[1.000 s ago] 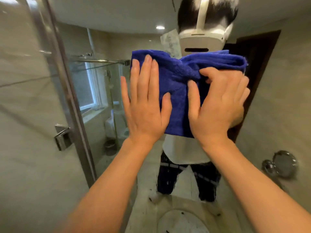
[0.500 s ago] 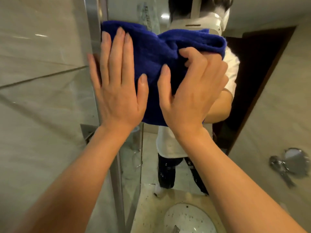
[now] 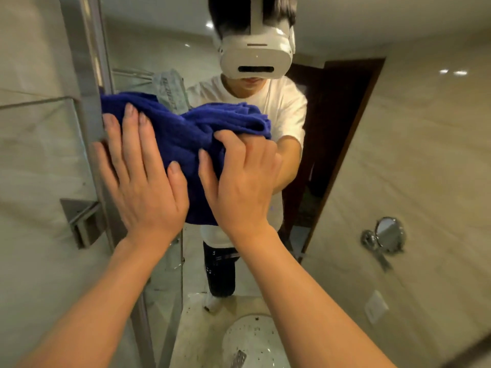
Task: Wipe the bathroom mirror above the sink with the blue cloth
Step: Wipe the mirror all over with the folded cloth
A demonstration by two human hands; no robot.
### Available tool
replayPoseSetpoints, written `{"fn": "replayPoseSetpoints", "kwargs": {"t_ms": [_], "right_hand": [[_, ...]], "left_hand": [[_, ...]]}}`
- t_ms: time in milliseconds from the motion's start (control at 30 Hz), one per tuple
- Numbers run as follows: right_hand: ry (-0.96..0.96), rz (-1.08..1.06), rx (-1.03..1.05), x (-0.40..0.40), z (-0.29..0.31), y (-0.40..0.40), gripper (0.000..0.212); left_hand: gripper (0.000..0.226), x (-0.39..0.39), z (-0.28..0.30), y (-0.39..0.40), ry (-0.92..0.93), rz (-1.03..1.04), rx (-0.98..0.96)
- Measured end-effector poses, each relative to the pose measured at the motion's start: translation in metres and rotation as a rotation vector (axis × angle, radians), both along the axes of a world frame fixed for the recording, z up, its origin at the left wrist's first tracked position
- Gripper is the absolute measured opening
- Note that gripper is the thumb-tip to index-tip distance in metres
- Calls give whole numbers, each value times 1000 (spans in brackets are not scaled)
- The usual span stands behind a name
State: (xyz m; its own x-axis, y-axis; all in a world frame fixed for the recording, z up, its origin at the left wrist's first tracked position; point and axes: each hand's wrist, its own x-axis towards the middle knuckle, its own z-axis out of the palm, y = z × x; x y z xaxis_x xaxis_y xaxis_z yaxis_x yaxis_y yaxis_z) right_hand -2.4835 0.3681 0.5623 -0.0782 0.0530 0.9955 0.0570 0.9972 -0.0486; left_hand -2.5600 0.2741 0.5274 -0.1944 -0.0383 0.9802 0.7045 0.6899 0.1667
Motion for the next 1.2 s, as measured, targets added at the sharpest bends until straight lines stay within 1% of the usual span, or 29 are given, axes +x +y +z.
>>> {"fn": "replayPoseSetpoints", "kwargs": {"t_ms": [200, 400, 467, 567, 733, 800, 967, 1200], "right_hand": [[11, -23, -1, 18, 7, 17, 31], [12, -134, 50, 61, 17, 71, 28], [-10, -189, 6, 80, 19, 94, 28], [7, -253, -89, 103, 21, 121, 32], [103, -245, -173, 98, 12, 113, 26], [92, -230, -144, 97, 8, 110, 25], [46, -214, -45, 106, 8, 120, 26], [86, -221, 35, 138, 7, 176, 26]], "left_hand": [[56, 19, 4, 23, -16, -30, 31], [58, 55, 17, 73, -8, -101, 21], [57, 76, 21, 97, -13, -138, 8], [57, 103, 29, 126, -3, -199, -29], [61, 101, 27, 121, 12, -237, -127], [61, 97, 26, 118, 21, -226, -127], [56, 108, 21, 132, -13, -170, -38], [57, 146, 23, 174, -20, -184, -55]]}}
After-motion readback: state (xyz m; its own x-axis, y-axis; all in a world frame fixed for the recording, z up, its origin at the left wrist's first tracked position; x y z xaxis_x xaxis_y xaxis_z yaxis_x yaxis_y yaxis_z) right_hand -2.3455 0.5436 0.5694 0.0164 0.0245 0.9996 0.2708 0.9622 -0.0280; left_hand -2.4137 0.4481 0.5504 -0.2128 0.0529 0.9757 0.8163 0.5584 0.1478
